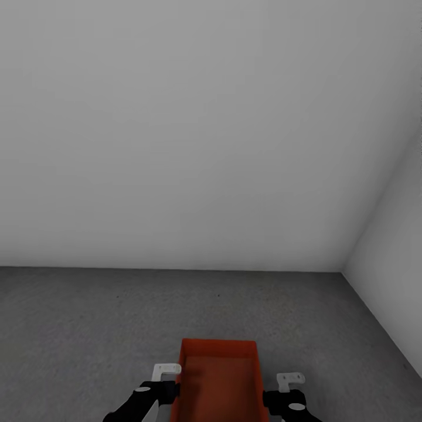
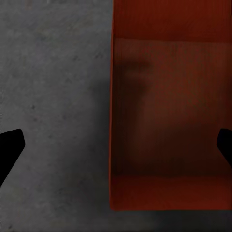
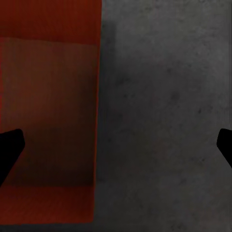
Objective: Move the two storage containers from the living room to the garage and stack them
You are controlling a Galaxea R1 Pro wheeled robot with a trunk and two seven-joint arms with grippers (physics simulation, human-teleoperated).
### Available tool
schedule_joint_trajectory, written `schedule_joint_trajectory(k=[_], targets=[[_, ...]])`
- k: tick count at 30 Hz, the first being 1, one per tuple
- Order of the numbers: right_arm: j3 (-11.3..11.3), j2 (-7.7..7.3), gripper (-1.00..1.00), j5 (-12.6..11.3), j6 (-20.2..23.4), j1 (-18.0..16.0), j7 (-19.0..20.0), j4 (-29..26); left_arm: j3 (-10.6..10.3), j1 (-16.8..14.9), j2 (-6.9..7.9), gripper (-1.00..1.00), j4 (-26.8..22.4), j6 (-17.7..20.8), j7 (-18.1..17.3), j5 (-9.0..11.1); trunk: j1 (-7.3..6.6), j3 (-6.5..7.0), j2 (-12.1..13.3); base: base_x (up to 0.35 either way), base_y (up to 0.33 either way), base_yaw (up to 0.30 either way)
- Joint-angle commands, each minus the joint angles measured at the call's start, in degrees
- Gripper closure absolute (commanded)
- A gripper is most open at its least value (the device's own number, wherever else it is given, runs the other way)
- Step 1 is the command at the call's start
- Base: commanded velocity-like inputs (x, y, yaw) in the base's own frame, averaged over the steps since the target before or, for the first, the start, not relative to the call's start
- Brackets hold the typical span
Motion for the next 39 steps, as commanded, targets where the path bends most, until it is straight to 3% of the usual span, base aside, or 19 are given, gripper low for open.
schedule_joint_trajectory(k=[1, 14, 23, 32, 39], targets=[[0.48, -0.01, -1.00, -0.61, -0.21, -0.04, -0.25, 0.02, 0.02, 0.00, -0.01, -1.00, -0.12, 0.33, 0.19, -0.03, -0.23, 0.21, 0.39, 0.000, 0.000, 0.000], [0.56, 0.04, -1.00, -0.47, 0.13, 0.03, -0.18, 0.98, -0.04, 0.00, 0.37, -1.00, 1.34, 0.15, -0.04, 0.21, -3.09, 3.01, 5.61, 0.000, 0.000, 0.000], [0.57, -0.03, -1.00, -0.60, 0.65, 0.00, -0.04, 2.08, 0.09, 0.00, 1.76, -1.00, 12.99, -0.89, -0.08, 0.36, -5.06, 4.64, 9.22, 0.000, 0.000, 0.000], [0.57, -0.01, -1.00, -0.61, 0.61, 0.03, -0.01, 3.94, 0.22, 0.07, 1.94, -1.00, 17.30, -0.98, 0.02, 0.73, -7.04, 6.25, 12.83, 0.000, 0.000, 0.000], [0.57, 0.19, -1.00, -0.45, 0.61, 0.31, 0.42, 5.52, 0.27, 0.25, 2.57, -1.00, 17.58, -0.98, 0.01, 3.81, -8.58, 7.51, 15.63, 0.000, 0.000, 0.000]])
